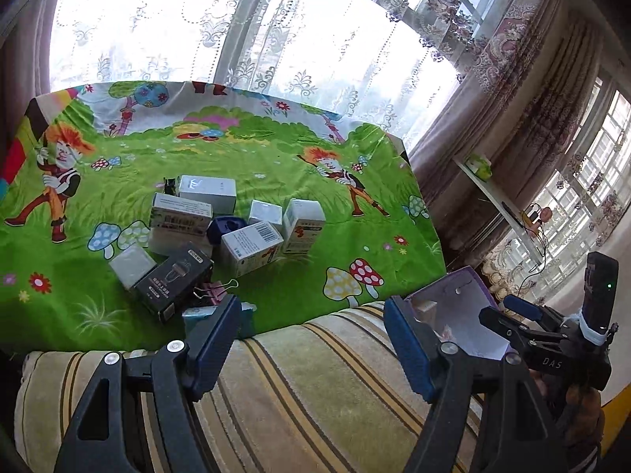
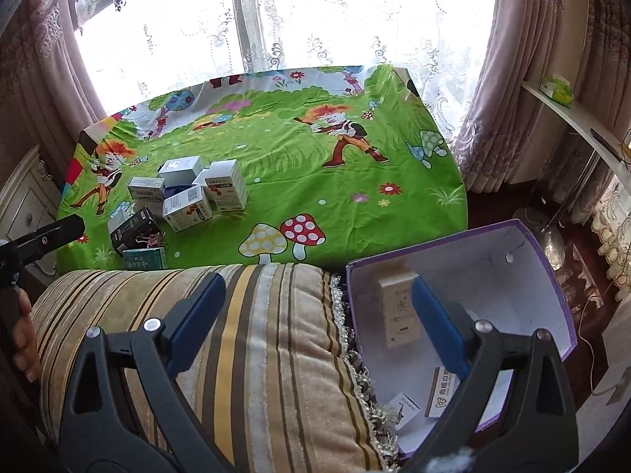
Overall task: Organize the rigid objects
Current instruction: 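Return both tools to the table and reach for the teal box, then grasp the teal box with the left tool while the right tool grasps a white box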
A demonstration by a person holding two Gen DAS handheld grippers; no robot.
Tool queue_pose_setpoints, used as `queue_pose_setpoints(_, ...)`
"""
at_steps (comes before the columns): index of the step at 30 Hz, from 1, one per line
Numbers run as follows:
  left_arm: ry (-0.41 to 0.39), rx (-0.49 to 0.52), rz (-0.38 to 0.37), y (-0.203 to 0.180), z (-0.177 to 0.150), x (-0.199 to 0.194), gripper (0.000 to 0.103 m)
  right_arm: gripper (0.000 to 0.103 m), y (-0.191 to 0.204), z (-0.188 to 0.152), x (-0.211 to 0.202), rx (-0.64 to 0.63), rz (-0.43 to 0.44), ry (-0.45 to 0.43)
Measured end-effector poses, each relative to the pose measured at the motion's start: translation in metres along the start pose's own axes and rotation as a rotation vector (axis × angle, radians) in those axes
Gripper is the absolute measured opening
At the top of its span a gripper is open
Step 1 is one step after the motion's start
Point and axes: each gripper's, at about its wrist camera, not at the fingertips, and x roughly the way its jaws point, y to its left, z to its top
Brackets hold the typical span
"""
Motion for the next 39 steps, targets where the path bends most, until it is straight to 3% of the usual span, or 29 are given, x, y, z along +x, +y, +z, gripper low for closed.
queue_pose_setpoints(7,0.181,-0.145,0.141,0.048,-0.012,0.026,0.083,0.096,0.024,0.0,0.018,-0.061,0.024,0.042)
queue_pose_setpoints(14,0.344,-0.151,0.174,0.053,-0.008,0.068,0.085,0.096,0.034,-0.001,0.031,-0.074,0.04,0.068)
queue_pose_setpoints(21,0.414,-0.182,0.245,0.055,-0.001,0.106,0.088,0.096,0.033,-0.002,0.035,-0.066,0.054,0.082)
queue_pose_setpoints(34,0.47,-0.231,0.268,0.067,0.002,0.139,0.087,0.096,0.049,0.01,0.038,-0.12,0.063,0.083)
queue_pose_setpoints(36,0.471,-0.235,0.258,0.068,0.002,0.14,0.076,0.096,0.053,0.013,0.037,-0.139,0.06,0.078)
queue_pose_setpoints(39,0.458,-0.241,0.237,0.069,0.002,0.138,0.076,0.096,0.061,0.021,0.035,-0.173,0.049,0.067)
